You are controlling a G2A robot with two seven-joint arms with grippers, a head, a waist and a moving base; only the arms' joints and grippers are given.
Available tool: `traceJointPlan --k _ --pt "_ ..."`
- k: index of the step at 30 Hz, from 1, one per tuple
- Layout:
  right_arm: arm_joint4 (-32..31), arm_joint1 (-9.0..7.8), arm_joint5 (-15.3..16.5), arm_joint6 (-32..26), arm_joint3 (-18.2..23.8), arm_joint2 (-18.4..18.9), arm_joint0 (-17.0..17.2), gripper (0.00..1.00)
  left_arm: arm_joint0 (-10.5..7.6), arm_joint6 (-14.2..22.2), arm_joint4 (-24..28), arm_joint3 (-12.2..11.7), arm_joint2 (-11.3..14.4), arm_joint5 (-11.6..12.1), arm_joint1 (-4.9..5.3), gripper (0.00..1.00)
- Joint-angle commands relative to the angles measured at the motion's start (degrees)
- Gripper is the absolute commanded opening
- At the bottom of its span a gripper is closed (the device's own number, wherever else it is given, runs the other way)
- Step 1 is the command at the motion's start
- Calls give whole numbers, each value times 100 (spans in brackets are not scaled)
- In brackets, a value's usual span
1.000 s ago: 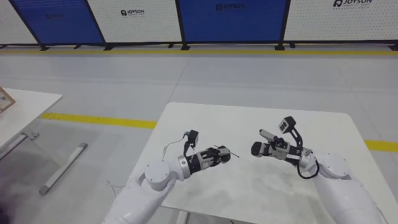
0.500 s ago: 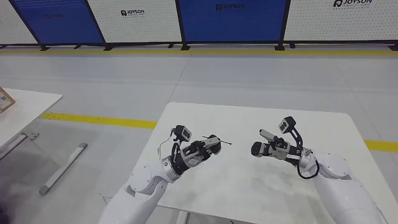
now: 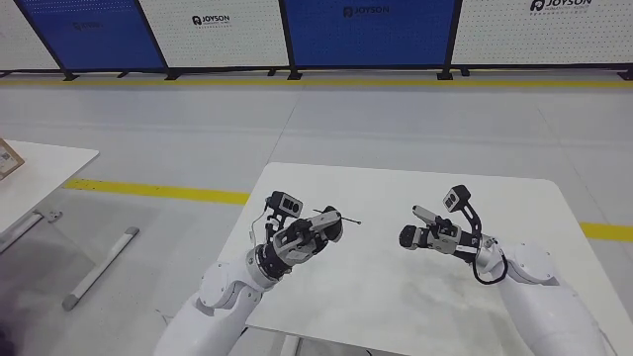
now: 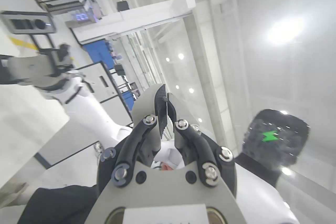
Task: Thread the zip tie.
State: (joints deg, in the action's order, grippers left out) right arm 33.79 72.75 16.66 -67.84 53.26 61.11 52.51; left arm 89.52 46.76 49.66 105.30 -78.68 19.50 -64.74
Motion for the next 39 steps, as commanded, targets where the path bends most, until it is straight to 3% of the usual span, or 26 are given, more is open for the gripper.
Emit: traceJointPlan --k 1,9,14,24,26,37,39 --pt "0 0 0 0 0 0 0 100 2 -7 -28 -6 6 -2 -1 0" --pt "0 0 0 0 0 0 0 100 -5 -81 -100 -19 3 -26 -1 0" --pt "0 0 0 0 0 0 0 100 -118 -828 -1554 -88 191 -596 19 0" --pt "0 0 0 0 0 0 0 100 -470 -1237 -2892 -578 590 -1495 37 0" --pt "0 0 0 0 0 0 0 100 -498 -1310 -2940 -533 629 -1363 30 0" --pt "0 0 0 0 0 0 0 100 -499 -1331 -2958 -537 633 -1369 30 0" --pt "0 0 0 0 0 0 0 100 -516 -1452 -3197 -574 752 -1453 23 0"
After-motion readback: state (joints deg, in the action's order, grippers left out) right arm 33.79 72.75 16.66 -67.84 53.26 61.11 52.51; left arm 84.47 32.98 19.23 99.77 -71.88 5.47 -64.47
